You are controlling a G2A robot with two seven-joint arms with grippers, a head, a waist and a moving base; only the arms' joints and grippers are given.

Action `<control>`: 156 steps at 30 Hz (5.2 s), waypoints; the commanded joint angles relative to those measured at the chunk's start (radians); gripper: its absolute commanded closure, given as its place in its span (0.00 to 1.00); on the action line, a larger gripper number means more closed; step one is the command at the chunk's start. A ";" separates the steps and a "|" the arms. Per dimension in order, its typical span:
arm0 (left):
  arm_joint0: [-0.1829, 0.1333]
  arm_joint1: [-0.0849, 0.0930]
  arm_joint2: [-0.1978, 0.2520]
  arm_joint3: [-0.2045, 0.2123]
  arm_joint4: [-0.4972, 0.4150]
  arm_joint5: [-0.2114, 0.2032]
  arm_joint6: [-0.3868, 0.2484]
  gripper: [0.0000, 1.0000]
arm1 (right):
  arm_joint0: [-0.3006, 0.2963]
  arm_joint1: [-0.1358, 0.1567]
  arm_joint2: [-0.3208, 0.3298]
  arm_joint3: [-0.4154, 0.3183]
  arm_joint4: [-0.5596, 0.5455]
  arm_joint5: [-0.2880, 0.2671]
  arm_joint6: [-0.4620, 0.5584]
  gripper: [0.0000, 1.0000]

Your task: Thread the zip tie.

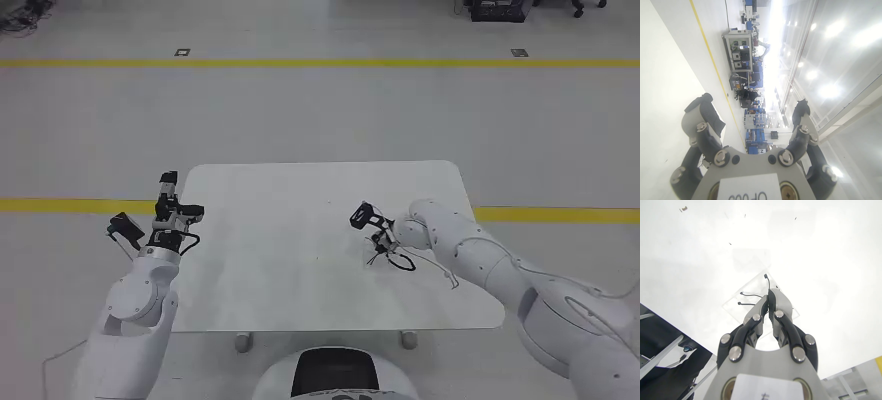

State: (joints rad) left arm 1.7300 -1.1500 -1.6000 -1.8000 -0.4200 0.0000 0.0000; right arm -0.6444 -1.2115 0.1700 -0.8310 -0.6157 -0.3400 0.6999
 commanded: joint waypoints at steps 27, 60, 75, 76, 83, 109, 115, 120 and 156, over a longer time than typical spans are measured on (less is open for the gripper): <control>0.000 0.000 0.000 0.000 0.000 0.000 0.000 0.00 | -0.012 0.093 0.000 -0.123 0.092 0.000 -0.103 1.00; 0.000 0.000 0.000 0.000 0.000 0.000 0.000 0.00 | -0.099 0.160 0.056 -0.168 0.258 0.000 -0.236 1.00; 0.000 0.000 0.000 0.000 0.000 0.000 0.000 0.00 | -0.108 0.220 0.053 -0.246 0.347 0.000 -0.284 1.00; 0.000 0.000 0.000 0.000 0.000 0.000 0.000 0.00 | -0.110 0.230 0.053 -0.260 0.341 0.000 -0.297 1.00; 0.000 0.000 0.000 0.000 0.000 0.000 0.000 0.00 | -0.126 0.312 0.048 -0.369 0.297 0.000 -0.387 1.00; 0.000 0.000 0.000 0.000 0.000 0.000 0.000 0.00 | -0.176 0.407 0.066 -0.503 0.309 0.000 -0.494 1.00; 0.000 0.000 0.000 0.000 0.000 0.000 0.000 0.00 | -0.236 0.462 0.119 -0.590 0.375 0.000 -0.589 1.00; 0.000 0.000 0.000 0.000 0.000 0.000 0.000 0.00 | -0.275 0.523 0.151 -0.677 0.436 0.000 -0.596 1.00; 0.000 0.000 0.000 0.000 0.000 0.000 0.000 0.00 | -0.344 0.402 0.527 -0.585 1.009 0.000 0.131 1.00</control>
State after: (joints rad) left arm 1.7300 -1.1500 -1.6000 -1.8000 -0.4200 0.0000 0.0000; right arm -0.9764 -0.7963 0.6709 -1.4294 0.3866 -0.3400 0.8023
